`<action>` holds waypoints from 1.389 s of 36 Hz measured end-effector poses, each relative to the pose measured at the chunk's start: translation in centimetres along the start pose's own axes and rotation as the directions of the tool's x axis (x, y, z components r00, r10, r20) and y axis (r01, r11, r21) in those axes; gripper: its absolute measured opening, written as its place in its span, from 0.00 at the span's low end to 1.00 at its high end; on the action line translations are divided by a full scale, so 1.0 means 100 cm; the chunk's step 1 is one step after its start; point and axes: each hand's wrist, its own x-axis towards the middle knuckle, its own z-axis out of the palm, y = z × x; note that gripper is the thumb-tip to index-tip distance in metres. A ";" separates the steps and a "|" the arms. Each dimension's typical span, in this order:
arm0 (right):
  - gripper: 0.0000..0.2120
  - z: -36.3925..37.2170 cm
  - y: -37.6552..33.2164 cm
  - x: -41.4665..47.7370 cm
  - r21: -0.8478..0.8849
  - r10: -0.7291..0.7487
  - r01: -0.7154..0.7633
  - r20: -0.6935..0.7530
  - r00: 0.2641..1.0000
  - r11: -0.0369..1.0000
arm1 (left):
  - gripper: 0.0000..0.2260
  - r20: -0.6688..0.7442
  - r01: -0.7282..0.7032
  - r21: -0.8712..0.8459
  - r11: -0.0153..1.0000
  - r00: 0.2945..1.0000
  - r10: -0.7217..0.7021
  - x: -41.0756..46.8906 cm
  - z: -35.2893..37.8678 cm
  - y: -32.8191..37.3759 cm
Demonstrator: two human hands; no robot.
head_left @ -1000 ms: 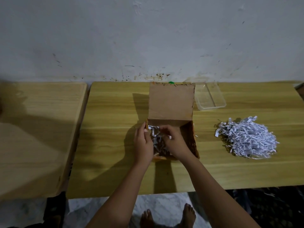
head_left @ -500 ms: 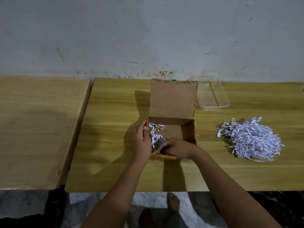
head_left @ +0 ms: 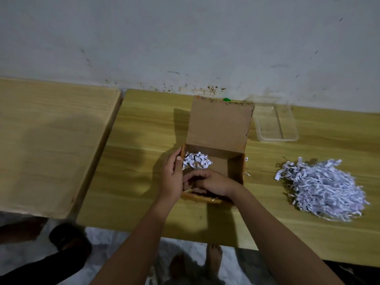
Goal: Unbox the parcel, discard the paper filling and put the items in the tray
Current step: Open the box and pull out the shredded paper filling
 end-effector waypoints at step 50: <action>0.19 0.014 -0.003 0.002 -0.269 -0.126 -0.101 -0.709 0.694 0.958 | 0.14 0.045 0.069 -0.077 0.995 0.997 -0.065 0.001 0.000 -0.007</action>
